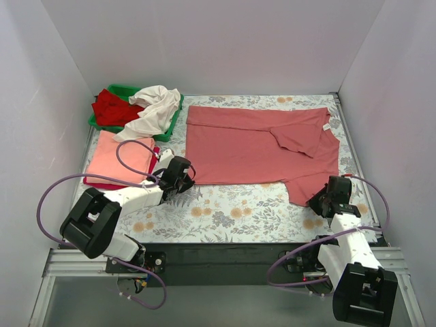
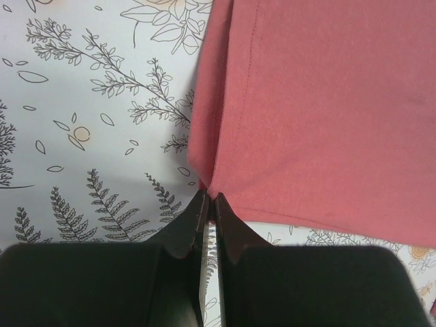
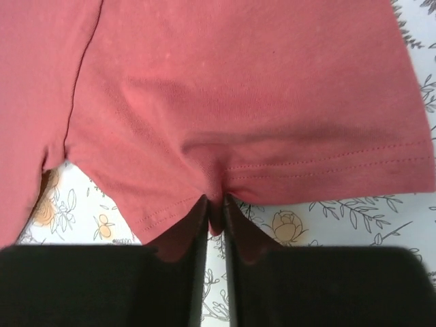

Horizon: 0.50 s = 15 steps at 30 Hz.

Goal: Fold and stack the t-shirts
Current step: Fold the tshirt

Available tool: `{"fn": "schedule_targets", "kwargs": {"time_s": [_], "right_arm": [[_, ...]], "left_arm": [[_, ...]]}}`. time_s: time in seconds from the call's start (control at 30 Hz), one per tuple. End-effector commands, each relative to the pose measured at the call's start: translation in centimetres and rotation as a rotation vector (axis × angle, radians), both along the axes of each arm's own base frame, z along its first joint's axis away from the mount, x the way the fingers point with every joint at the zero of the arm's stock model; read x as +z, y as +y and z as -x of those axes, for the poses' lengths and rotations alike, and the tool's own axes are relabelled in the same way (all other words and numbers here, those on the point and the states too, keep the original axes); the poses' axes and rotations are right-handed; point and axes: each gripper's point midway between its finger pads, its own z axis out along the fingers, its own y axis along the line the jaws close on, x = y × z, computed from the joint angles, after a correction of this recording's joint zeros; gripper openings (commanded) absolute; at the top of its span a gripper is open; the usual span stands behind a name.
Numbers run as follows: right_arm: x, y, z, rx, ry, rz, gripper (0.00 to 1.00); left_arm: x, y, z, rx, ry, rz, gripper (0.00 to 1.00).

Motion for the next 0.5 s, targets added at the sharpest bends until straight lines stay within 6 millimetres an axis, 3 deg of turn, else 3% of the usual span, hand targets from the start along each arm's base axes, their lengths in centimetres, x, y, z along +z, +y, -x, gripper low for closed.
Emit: {"fn": "schedule_targets", "kwargs": {"time_s": [0.0, 0.1, 0.47], "right_arm": [[-0.4, -1.4, -0.3, -0.021, -0.004, 0.072, 0.17], [0.2, -1.3, -1.0, 0.017, -0.029, 0.083, 0.01], [5.6, -0.8, -4.5, 0.144, -0.184, 0.120, 0.01]], "left_arm": [[1.3, 1.0, -0.5, 0.029, -0.049, -0.026, 0.00], [1.4, 0.9, -0.5, 0.026, -0.049, -0.025, 0.00], [3.0, -0.6, -1.9, -0.019, -0.048, 0.029, 0.00]]}}
